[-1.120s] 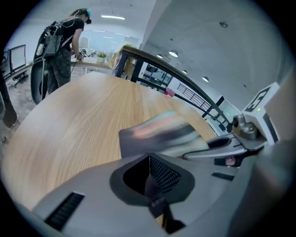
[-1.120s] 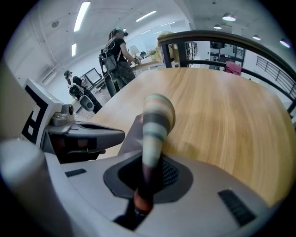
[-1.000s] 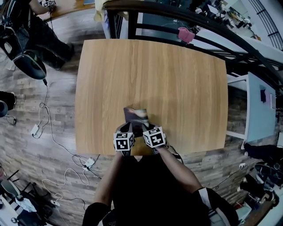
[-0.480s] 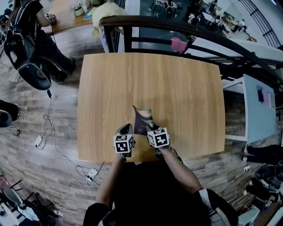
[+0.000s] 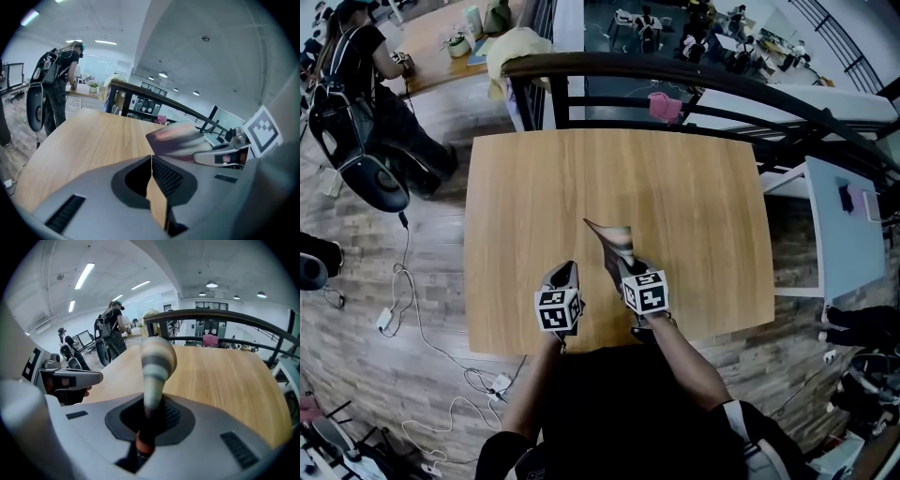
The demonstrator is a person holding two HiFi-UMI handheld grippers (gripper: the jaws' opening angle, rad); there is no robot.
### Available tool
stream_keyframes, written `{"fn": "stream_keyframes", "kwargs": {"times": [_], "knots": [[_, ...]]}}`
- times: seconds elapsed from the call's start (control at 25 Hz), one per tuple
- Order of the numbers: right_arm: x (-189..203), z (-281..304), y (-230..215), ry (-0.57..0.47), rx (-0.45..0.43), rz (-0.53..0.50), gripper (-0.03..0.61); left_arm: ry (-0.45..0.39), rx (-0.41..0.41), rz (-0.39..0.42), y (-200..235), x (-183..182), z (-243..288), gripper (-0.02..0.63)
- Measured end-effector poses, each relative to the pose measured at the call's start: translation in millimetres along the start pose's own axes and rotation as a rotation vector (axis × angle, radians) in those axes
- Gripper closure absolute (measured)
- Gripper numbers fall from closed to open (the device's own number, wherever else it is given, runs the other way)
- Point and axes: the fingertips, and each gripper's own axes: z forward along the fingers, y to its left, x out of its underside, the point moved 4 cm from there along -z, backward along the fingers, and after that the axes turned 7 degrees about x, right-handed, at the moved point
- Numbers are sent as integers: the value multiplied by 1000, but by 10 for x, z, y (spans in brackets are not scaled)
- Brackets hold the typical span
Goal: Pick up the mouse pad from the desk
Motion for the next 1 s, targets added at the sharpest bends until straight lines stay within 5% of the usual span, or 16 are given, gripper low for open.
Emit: {"fn": "stream_keyframes", "kwargs": {"times": [0.68, 1.0], "knots": [[-551, -862, -27, -336, 43, 58, 532, -221, 34, 32, -260, -639, -534, 589], [-654, -1363, 123, -467, 22, 78, 532, -373, -40, 180, -441, -913, -1032, 589]]}}
